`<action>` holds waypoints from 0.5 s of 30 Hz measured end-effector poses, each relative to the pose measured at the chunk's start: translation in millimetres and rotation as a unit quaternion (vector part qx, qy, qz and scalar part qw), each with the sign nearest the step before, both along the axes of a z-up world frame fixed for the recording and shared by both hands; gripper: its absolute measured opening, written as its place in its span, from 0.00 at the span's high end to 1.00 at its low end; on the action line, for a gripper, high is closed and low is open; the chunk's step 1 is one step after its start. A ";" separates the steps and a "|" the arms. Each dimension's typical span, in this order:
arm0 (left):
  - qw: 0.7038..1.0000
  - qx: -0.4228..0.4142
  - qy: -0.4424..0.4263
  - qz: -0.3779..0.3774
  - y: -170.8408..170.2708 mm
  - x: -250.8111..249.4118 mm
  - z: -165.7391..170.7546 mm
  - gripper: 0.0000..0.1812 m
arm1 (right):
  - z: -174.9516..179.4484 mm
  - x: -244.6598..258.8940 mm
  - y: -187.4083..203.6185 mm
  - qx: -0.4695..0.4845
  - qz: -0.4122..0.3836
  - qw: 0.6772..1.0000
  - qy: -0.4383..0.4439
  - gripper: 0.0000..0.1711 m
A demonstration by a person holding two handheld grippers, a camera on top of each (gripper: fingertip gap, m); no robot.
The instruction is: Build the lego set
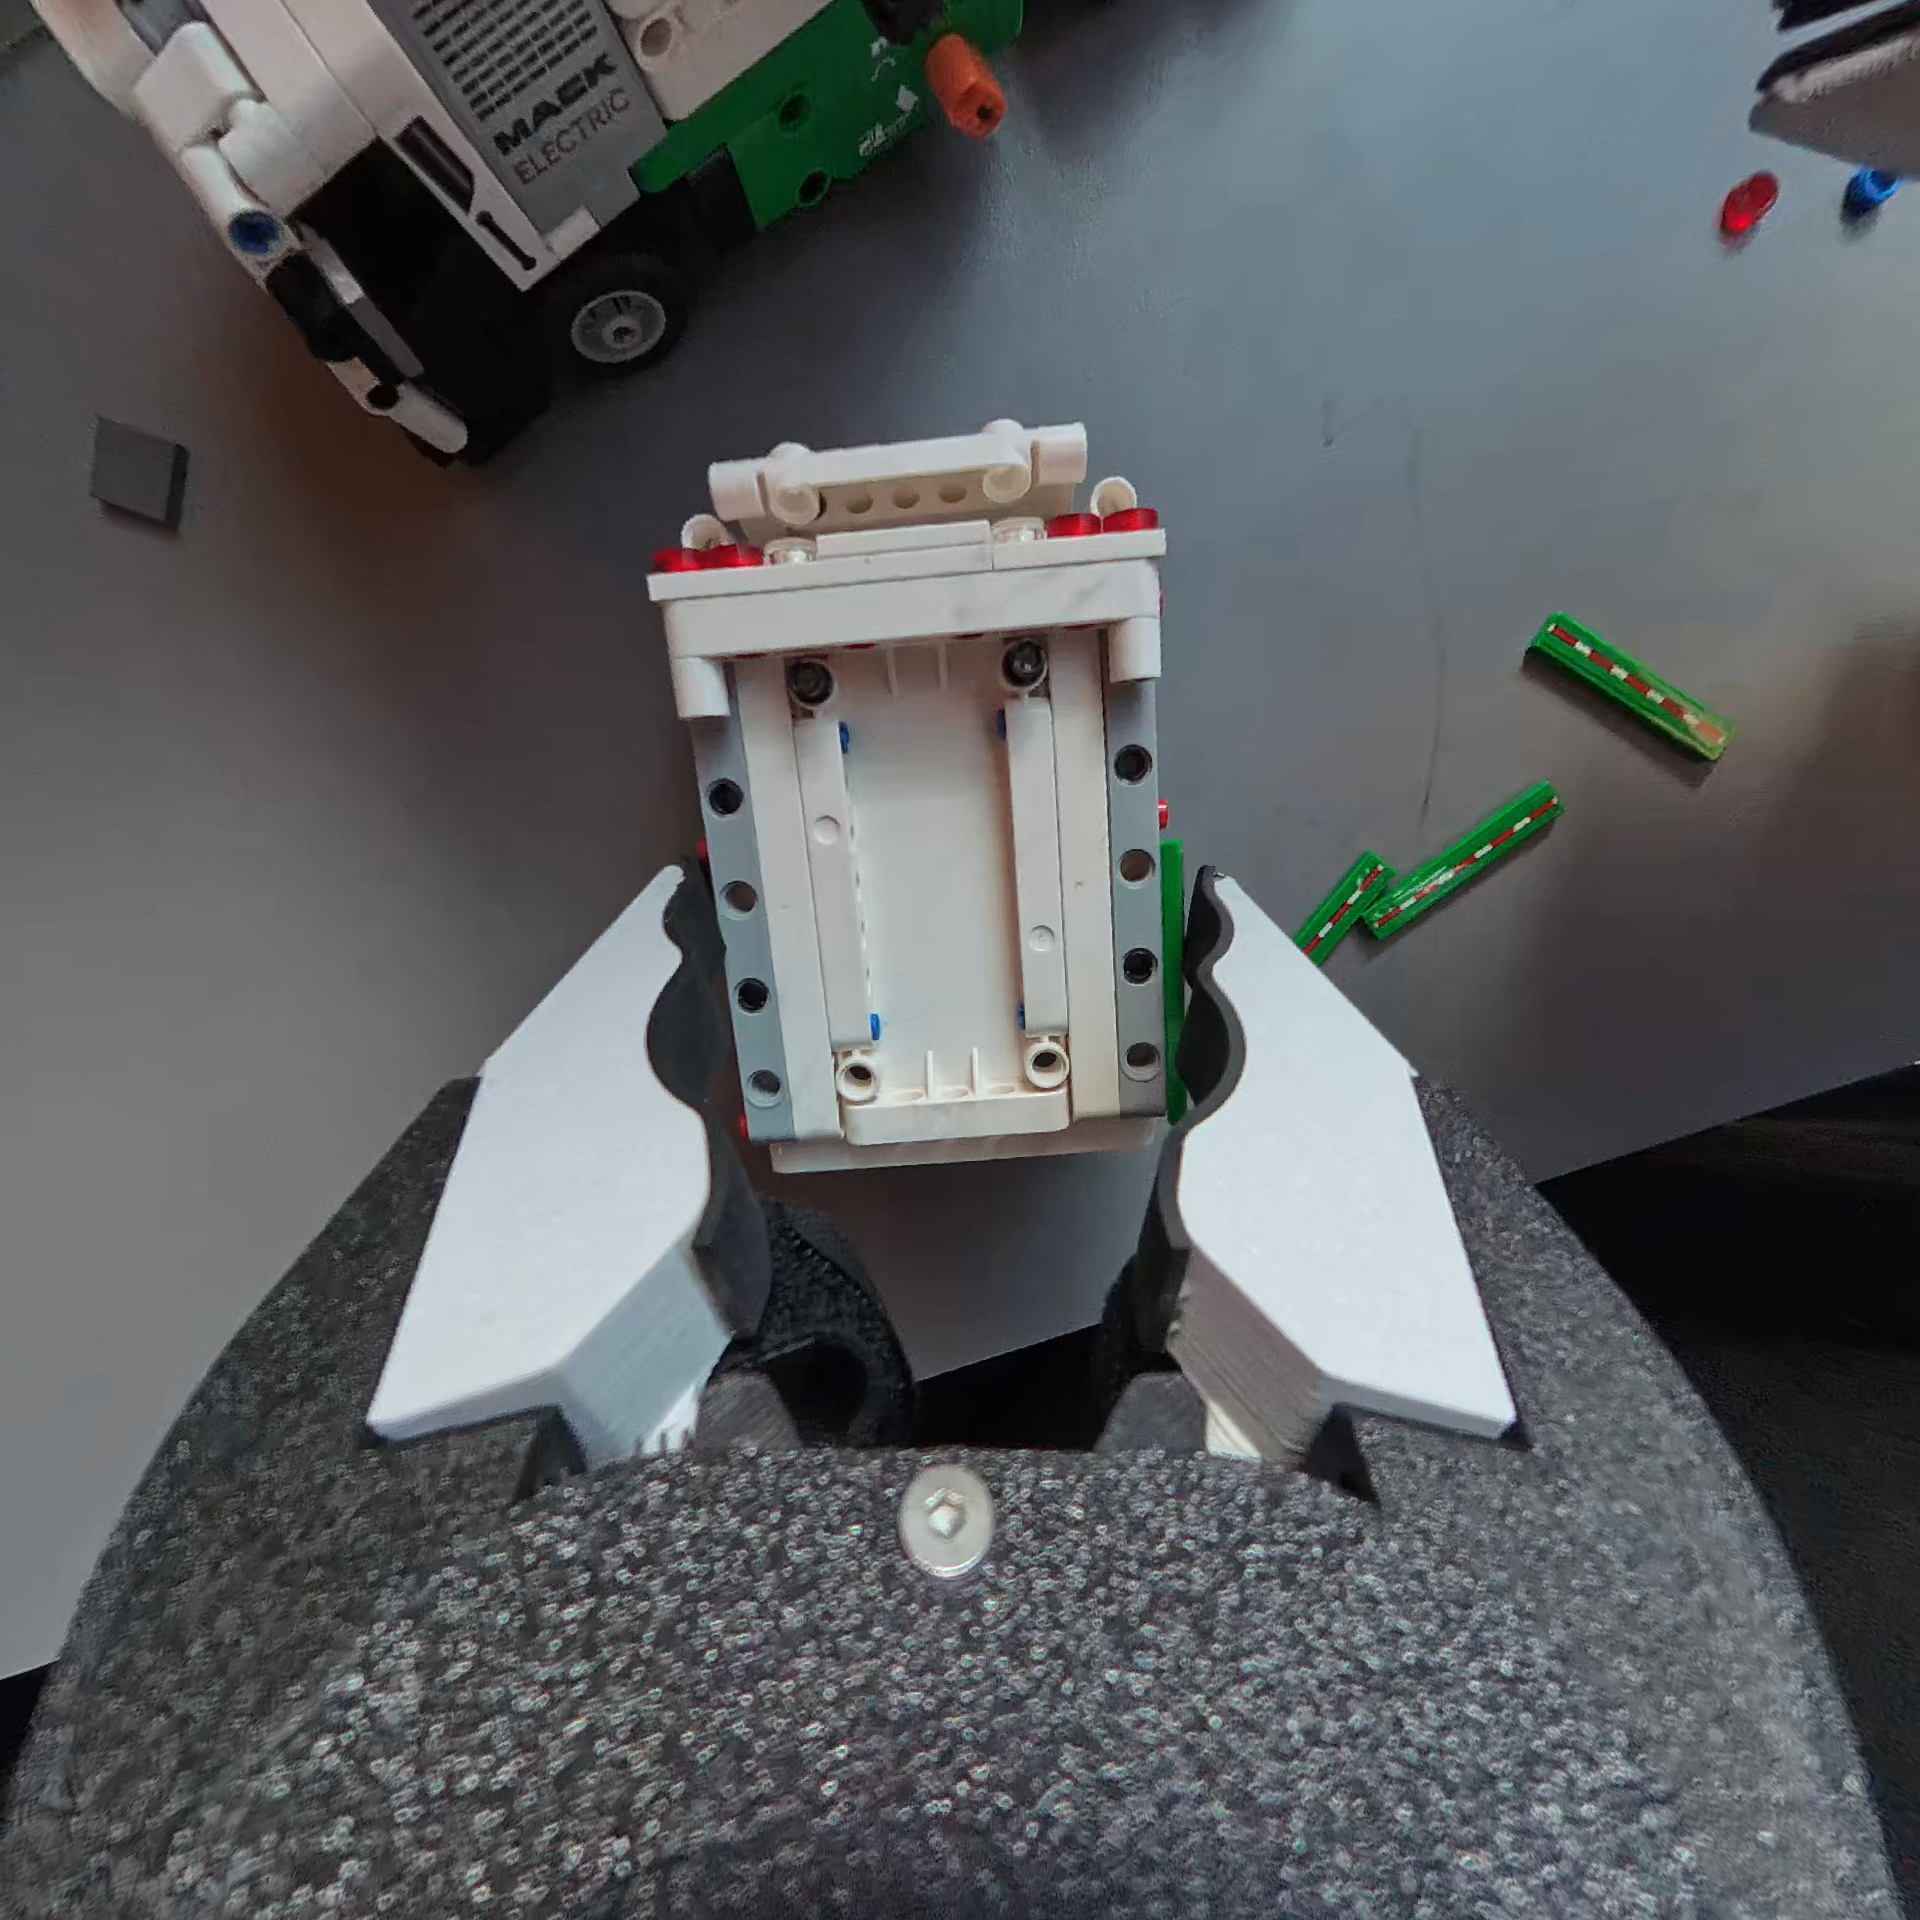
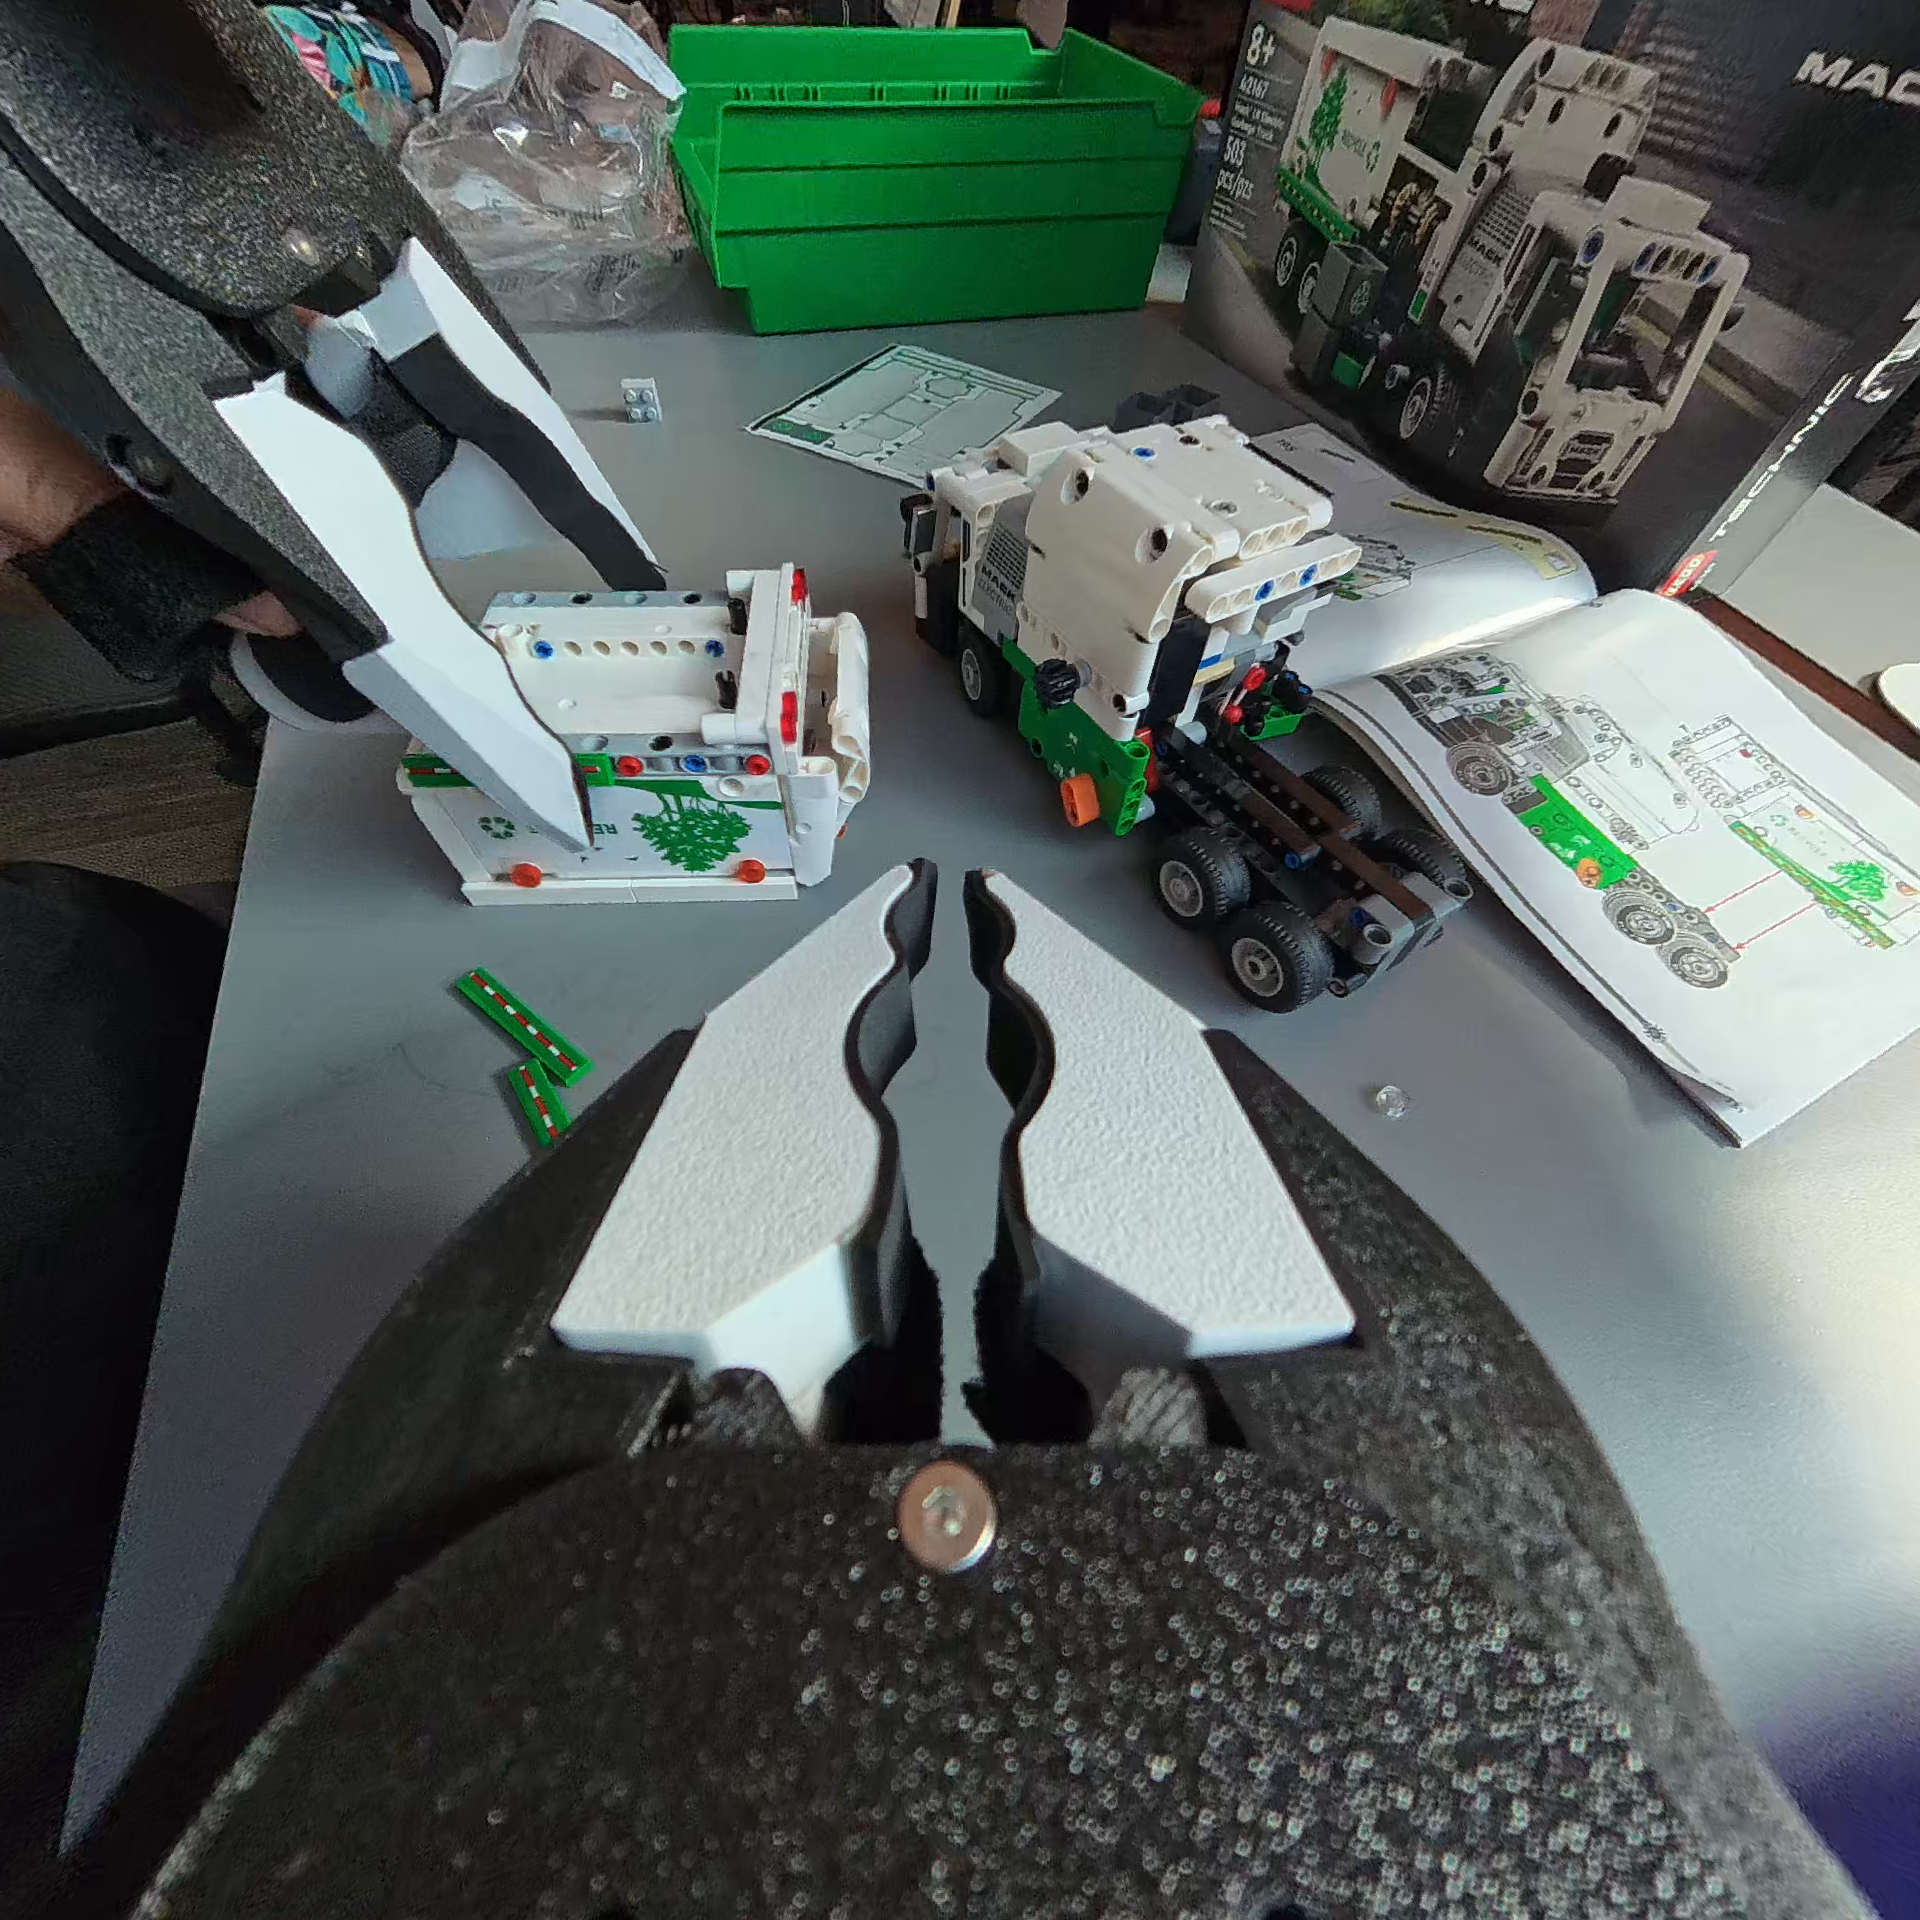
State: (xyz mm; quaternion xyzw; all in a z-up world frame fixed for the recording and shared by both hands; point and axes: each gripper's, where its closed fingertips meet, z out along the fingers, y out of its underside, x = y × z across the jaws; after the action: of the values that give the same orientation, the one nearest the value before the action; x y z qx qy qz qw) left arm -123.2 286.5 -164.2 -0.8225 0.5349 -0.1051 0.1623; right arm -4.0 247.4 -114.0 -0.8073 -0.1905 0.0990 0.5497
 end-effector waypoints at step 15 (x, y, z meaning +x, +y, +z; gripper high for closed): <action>0.994 0.076 0.037 -0.075 -2.8 1.3 -6.2 0.50 | -4.8 -47.6 -5.6 -0.066 0.106 0.991 0.047 0.87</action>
State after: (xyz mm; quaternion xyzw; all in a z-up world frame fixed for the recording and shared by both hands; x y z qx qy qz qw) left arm -121.9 283.6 -170.4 -0.7689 0.6070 -0.0455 0.1956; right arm -51.6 241.8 -118.8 -0.8114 -0.2421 0.2074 0.4899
